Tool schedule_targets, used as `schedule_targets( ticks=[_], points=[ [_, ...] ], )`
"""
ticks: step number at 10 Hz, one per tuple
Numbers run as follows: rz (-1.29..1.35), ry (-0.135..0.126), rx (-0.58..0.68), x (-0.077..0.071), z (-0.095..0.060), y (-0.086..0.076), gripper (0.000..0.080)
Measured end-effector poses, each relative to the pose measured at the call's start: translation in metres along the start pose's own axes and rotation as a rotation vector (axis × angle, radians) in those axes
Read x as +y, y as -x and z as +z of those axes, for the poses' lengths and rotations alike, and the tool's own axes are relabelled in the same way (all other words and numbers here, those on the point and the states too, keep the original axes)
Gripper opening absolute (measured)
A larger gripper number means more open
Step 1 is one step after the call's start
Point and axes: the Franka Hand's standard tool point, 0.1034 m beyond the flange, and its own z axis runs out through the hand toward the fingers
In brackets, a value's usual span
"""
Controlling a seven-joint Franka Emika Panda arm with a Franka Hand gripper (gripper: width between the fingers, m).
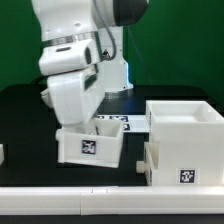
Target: Assemble drawer
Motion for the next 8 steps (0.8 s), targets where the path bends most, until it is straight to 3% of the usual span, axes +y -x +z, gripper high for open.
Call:
schedule_targets(
  ticks=[2,4,8],
  points=[
    [-0.043,-0.045,0.004,-0.003,0.003,-0.01,0.0036],
    [-0.095,-0.073,0.009,-0.018,0.011,-0.007,0.0036],
    [-0.105,-0.065,0.009,-0.015,0.009,-0.012,0.0037]
  ],
)
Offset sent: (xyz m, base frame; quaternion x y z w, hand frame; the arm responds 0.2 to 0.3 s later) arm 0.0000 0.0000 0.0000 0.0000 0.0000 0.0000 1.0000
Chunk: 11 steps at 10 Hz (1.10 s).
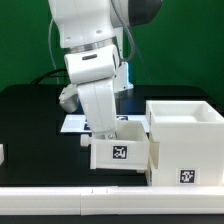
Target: Assemble drawer
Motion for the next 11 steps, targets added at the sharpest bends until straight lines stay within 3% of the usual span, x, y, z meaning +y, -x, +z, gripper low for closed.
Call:
schedule_targets(
  ticks=[3,11],
  points=[
    [0.005,0.013,-0.002,0.007,-0.005,-0.001,0.0038],
    [0.015,0.009,0.004,0.008,-0.002,-0.013,0.0038]
  ],
)
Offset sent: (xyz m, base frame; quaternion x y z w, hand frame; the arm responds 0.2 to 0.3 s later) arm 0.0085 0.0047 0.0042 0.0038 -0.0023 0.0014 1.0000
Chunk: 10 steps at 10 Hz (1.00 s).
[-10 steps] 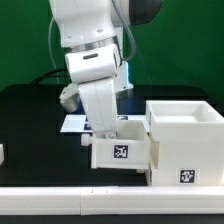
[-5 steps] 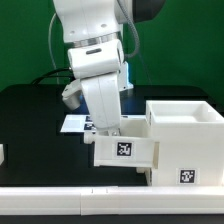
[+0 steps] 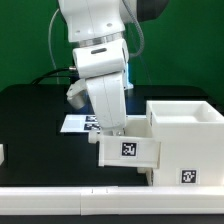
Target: Assemble drawer
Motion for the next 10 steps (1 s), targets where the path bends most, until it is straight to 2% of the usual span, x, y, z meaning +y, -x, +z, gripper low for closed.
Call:
schedule_targets(
  ticks=[6,10],
  points=[
    [0.016,0.003,0.005,0.0047,0.002,-0.0007,0.0038],
    [0.041,0.007,0.008,0.0077,0.0036,-0.0083,0.0038]
  ],
)
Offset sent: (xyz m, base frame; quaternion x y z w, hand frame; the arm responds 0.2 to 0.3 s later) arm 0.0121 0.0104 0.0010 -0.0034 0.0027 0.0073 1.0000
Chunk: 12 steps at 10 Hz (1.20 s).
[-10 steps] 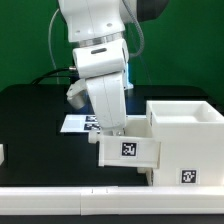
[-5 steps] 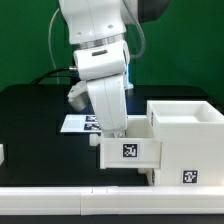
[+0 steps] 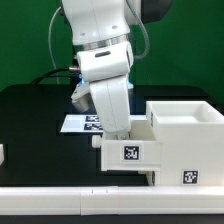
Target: Assemble drawer
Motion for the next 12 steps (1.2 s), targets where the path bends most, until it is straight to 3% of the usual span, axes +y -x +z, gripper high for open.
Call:
schedule_targets(
  ticks=[4,12],
  points=[
    [-0.006,0.02,0.0,-0.0016,0.0011,0.0016,0.0038],
    [-0.025,0.023,0.001,0.0053,0.0022,0.0032,0.0038]
  ],
)
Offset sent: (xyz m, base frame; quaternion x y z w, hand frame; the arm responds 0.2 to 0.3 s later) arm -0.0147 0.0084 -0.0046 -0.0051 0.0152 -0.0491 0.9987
